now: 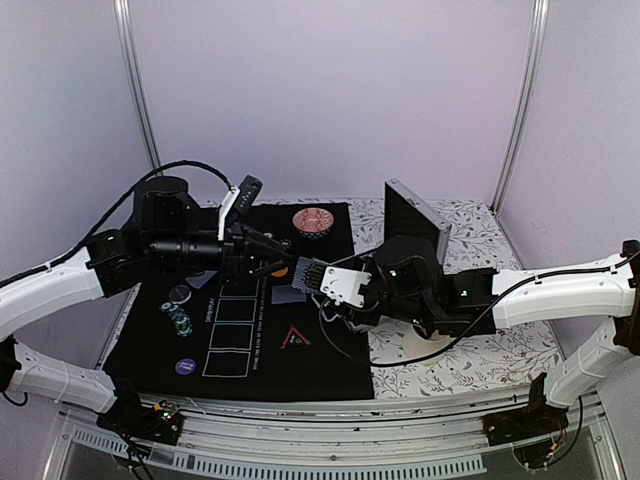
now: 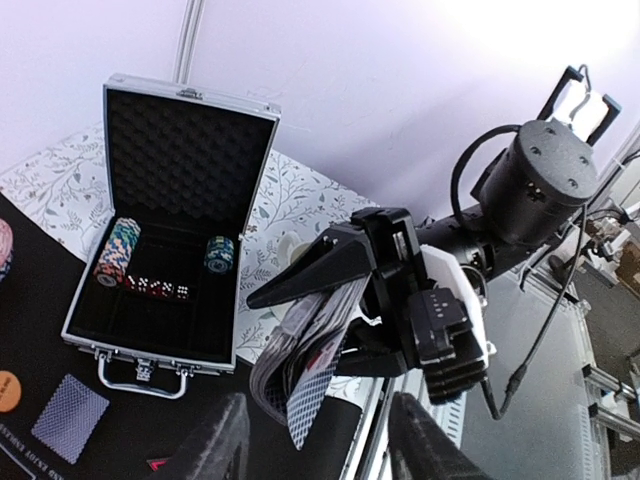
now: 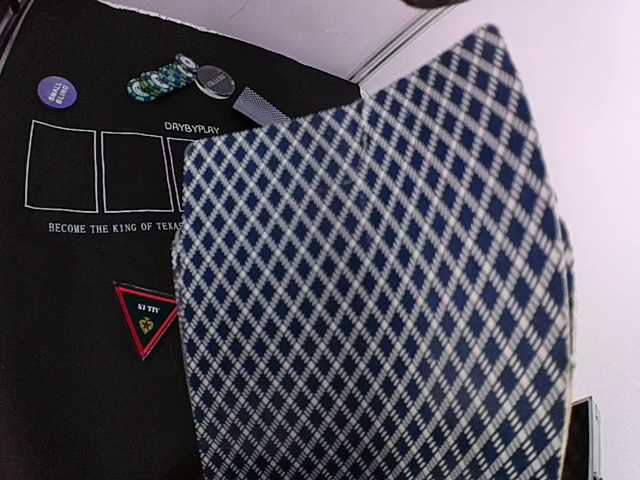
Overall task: Distribute texas hold em gaming equipment
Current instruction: Pick up the poker card from the face-down deck piles.
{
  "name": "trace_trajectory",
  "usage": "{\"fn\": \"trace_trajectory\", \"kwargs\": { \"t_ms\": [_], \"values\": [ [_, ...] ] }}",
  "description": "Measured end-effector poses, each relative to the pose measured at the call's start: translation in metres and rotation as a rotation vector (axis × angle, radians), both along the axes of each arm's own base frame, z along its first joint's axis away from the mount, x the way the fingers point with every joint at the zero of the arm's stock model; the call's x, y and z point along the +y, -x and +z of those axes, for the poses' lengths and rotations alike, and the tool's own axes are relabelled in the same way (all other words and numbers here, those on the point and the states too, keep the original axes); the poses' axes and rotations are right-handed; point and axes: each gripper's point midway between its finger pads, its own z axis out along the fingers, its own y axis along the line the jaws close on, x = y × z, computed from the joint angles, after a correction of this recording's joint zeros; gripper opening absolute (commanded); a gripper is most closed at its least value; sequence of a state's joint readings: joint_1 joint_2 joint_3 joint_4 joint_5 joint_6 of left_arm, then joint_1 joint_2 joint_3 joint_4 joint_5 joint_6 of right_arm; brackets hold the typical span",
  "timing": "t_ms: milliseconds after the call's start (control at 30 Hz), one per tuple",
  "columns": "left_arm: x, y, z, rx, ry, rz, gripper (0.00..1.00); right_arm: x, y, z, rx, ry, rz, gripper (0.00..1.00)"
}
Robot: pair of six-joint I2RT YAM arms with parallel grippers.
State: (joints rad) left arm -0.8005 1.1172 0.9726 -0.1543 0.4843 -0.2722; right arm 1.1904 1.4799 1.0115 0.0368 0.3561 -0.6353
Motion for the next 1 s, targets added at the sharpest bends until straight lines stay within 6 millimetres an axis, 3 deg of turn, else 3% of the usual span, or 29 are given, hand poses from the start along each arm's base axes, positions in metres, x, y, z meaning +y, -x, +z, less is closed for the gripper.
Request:
{"fn": "trace_trajectory", "kwargs": {
  "t_ms": [200, 333, 500, 633, 867, 1000],
  "values": [
    [-0.009, -0.007, -0.024, 0.053, -0.045, -0.008, 0.38, 0.000, 0.000, -0.001, 0.007, -0.001, -0.003, 0.47],
    [-0.014, -0.007, -0.034, 0.072, -0.065, -0.023, 0.22, -0.001, 0.001, -0.003, 0.012, 0.006, -0.004, 0.47],
    [-0.020, -0.005, -0.039, 0.077, -0.075, -0.052, 0.19, -0.002, 0.001, -0.002, 0.012, 0.003, -0.004, 0.47],
    [-0.022, -0.003, -0.039, 0.073, -0.075, -0.065, 0.00, -0.002, 0.001, -0.001, 0.012, 0.003, -0.004, 0.47],
    [-0.022, -0.001, -0.035, 0.062, -0.068, -0.071, 0.00, -0.002, 0.001, 0.000, 0.011, 0.000, -0.005, 0.46],
    [-0.014, 0.003, -0.016, 0.020, -0.033, -0.055, 0.00, -0.006, 0.001, 0.002, 0.010, -0.006, -0.009, 0.46]
  ]
}}
